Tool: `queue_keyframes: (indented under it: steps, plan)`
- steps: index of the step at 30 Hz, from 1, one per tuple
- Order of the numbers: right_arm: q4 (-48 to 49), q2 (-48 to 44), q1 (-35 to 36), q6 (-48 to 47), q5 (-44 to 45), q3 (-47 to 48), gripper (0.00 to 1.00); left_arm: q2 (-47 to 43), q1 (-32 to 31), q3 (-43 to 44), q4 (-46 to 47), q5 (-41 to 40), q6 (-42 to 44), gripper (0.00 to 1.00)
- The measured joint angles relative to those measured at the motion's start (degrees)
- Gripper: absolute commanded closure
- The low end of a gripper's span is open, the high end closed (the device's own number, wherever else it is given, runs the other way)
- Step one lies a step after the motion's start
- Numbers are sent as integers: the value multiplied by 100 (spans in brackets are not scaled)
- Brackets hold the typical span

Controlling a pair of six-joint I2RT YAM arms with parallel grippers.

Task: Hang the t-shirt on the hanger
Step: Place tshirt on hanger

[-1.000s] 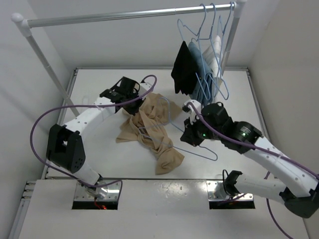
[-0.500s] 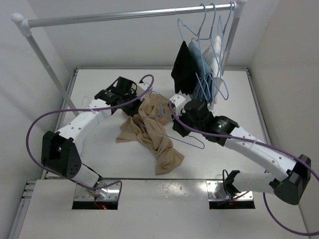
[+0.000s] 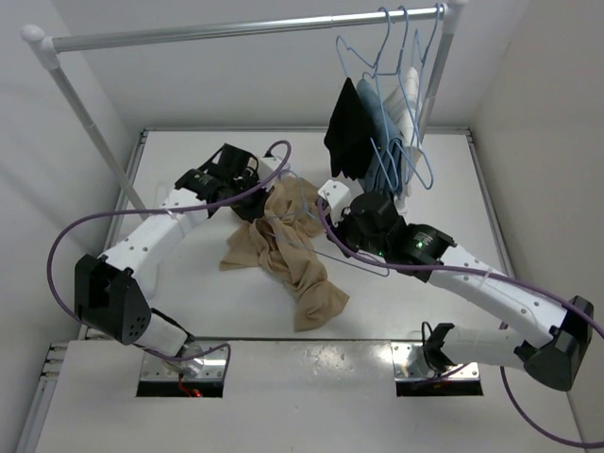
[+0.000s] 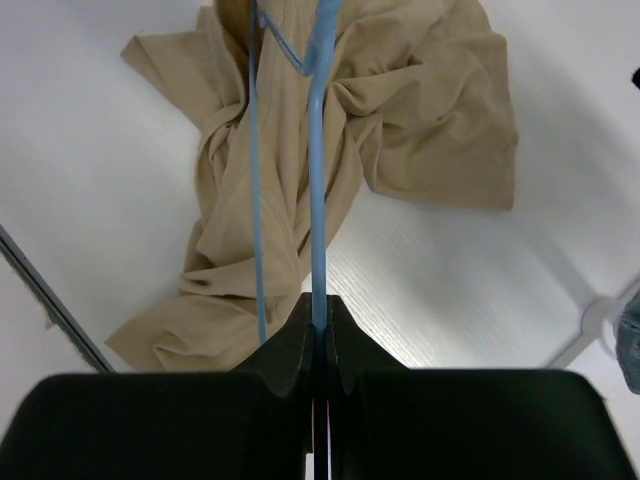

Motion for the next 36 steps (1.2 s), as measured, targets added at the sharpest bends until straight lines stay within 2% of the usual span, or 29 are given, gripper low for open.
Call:
queue_keyframes:
  steps: [7, 20, 34, 36]
  plan:
    - [876, -111, 339, -70, 98, -809, 100, -33, -118, 533, -186, 487, -118, 100]
    - [3021, -245, 730, -503, 1051, -2074, 100, -319, -378, 756, -273, 1294, -538, 100]
    - [3974, 278, 835, -461, 1043, -2699, 100, 66, -833, 752, -140, 1379, -527, 100]
    - [4015, 398, 848, -459, 1049, -2702, 100, 87, -892, 748, -142, 1370, -455, 75]
